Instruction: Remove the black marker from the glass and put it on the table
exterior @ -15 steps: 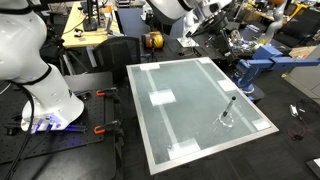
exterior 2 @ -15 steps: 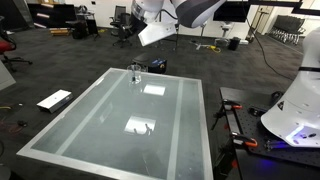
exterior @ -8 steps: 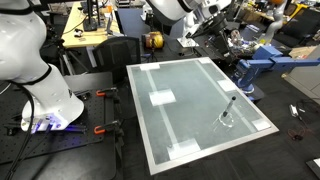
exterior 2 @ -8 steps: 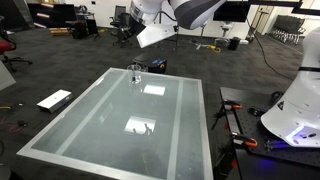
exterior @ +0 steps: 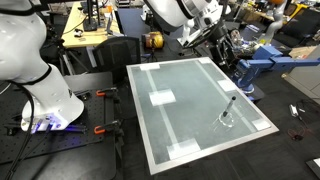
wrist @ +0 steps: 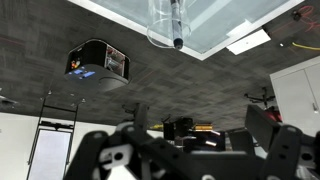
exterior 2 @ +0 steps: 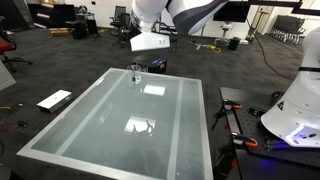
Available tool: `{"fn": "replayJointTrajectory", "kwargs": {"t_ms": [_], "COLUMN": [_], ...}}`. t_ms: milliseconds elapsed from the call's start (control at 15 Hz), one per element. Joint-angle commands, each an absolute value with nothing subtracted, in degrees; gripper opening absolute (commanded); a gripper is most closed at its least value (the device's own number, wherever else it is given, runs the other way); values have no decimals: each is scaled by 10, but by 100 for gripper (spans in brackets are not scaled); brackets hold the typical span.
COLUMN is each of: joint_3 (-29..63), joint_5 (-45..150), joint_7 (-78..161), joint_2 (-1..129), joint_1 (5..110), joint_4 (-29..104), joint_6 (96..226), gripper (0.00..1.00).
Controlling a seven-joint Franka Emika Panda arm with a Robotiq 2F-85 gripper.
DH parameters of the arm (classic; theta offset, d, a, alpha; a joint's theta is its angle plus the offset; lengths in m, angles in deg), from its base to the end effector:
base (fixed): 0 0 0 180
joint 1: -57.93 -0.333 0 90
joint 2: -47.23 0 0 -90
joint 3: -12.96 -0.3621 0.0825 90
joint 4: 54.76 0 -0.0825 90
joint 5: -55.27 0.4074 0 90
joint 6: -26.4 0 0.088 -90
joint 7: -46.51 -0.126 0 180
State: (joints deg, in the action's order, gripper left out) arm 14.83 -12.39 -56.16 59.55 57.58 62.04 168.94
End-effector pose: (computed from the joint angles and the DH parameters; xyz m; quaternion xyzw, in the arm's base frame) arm 0.6431 -0.0225 0.3774 0.8215 -0.4040 0.3627 0.1741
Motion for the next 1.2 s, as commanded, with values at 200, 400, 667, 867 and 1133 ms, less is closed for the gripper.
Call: {"fn": "replayJointTrajectory", "kwargs": {"t_ms": [200, 400, 667, 867, 1133], "joint_3": [160, 157, 151, 147, 146], "joint_5": [-195, -222, -243, -241, -234], "joint_7": [-743, -803, -845, -855, -854], "joint_2": [666, 694, 735, 766, 803], "joint_1": [559, 552, 540, 534, 533], "joint_4": [574, 558, 535, 516, 487], "joint_6": [1644, 1588, 1506, 1461, 1424], "gripper": [100, 100, 100, 100, 100]}}
